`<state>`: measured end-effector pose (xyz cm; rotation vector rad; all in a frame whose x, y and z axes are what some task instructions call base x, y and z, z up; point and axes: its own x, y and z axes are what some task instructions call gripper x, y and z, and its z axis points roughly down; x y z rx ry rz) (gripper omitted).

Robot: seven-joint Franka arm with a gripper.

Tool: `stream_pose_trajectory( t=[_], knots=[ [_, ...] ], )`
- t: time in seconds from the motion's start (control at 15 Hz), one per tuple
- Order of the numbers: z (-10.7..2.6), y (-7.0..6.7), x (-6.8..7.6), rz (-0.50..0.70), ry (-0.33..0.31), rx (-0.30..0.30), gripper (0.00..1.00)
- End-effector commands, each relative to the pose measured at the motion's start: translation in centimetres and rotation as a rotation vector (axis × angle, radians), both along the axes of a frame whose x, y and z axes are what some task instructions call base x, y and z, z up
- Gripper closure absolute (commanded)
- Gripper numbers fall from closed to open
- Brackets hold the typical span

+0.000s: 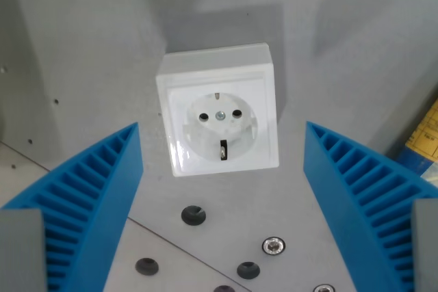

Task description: Move above the white socket

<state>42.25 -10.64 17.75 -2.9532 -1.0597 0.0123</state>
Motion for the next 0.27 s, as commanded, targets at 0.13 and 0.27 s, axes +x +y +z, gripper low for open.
stream_pose_trajectory(
  t=[0.13,0.27],
  knots=[
    [-0.55,-0.47,-0.79,0.071,-0.127,0.081,0.00],
    [-0.63,-0.54,-0.89,0.064,-0.129,0.081,0.00]
  ],
)
